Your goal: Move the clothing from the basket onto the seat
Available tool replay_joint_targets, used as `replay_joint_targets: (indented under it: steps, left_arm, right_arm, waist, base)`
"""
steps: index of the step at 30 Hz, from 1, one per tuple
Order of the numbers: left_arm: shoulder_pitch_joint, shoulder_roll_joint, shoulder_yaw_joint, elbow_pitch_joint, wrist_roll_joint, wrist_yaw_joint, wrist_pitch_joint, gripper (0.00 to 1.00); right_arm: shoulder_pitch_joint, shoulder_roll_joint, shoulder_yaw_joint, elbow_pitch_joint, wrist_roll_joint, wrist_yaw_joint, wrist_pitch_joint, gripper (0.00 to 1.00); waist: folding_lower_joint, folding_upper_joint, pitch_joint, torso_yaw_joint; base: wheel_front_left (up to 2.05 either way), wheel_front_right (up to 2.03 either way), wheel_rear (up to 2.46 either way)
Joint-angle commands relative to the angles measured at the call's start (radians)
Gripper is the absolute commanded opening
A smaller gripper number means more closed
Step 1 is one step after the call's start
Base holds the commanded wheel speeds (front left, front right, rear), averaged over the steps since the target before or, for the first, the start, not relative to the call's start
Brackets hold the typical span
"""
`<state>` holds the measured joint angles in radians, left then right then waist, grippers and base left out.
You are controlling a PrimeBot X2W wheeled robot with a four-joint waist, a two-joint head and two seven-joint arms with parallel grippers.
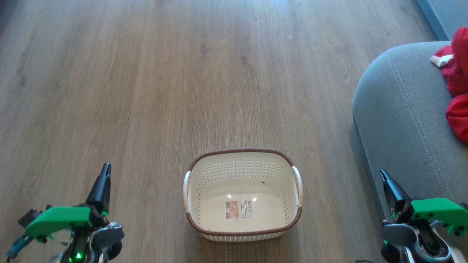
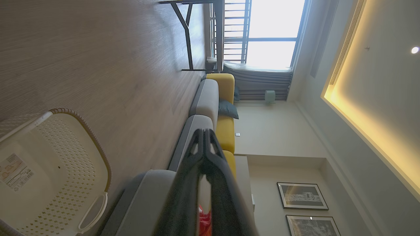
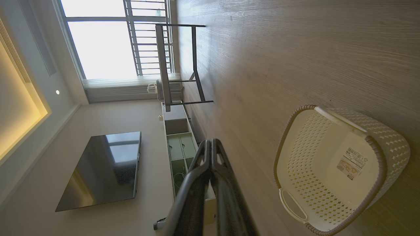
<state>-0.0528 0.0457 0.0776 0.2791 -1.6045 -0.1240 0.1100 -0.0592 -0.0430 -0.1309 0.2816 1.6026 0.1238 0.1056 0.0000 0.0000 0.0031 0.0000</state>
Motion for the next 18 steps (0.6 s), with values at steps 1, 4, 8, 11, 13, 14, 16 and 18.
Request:
replay_joint_targets:
  steps: [1, 4, 8, 11, 13, 14, 16, 18]
  left_arm:
    - [-0.055, 0.004, 0.036, -0.034, -0.004, -0.007, 0.003, 0.0]
    - [-0.055, 0.004, 0.036, -0.034, -0.004, -0.007, 0.003, 0.0]
    - [-0.055, 0.004, 0.036, -0.034, -0.004, -0.007, 0.003, 0.0]
    - [-0.055, 0.004, 0.036, -0.034, -0.004, -0.007, 0.003, 0.0]
    - [-0.055, 0.004, 0.036, -0.034, -0.004, -0.007, 0.003, 0.0]
    - [-0.055, 0.004, 0.036, -0.034, -0.004, -0.007, 0.003, 0.0]
    - [-0.055, 0.004, 0.036, -0.034, -0.004, -0.007, 0.003, 0.0]
    - [-0.055, 0.004, 0.036, -0.034, -0.004, -0.007, 0.003, 0.0]
  right_arm:
    - [-0.049, -0.007, 0.017, -0.037, 0.006, 0.007, 0.007, 0.0]
    - [-0.049, -0.007, 0.017, -0.037, 0.006, 0.007, 0.007, 0.0]
    - [-0.049, -0.007, 0.017, -0.037, 0.006, 0.007, 0.007, 0.0]
    - [-0.049, -0.007, 0.017, -0.037, 0.006, 0.007, 0.007, 0.0]
    - [-0.049, -0.007, 0.017, -0.037, 0.006, 0.007, 0.007, 0.0]
    - [-0.049, -0.007, 0.017, -0.037, 0.006, 0.007, 0.007, 0.0]
    - [-0.049, -0.007, 0.017, -0.037, 0.006, 0.007, 0.007, 0.0]
    - [-0.049, -0.007, 0.017, -0.037, 0.006, 0.007, 0.007, 0.0]
  waist:
    - [0.0, 0.0, 0.0, 0.0]
    - [0.0, 0.0, 0.0, 0.0]
    - [0.0, 0.0, 0.0, 0.0]
    - [0.0, 0.0, 0.0, 0.0]
    - [0.0, 0.0, 0.0, 0.0]
    - [0.0, 0.0, 0.0, 0.0]
    - [0.0, 0.0, 0.0, 0.0]
    - [0.0, 0.0, 0.0, 0.0]
  base:
    - [0.0, 0.0, 0.0]
    - [0.0, 0.0, 0.0]
    - [0.0, 0.0, 0.0]
    - [0.0, 0.0, 0.0]
    - [0.0, 0.0, 0.0]
    - [0.0, 0.0, 0.0]
    - [0.0, 0.0, 0.0]
    - [0.0, 0.0, 0.0]
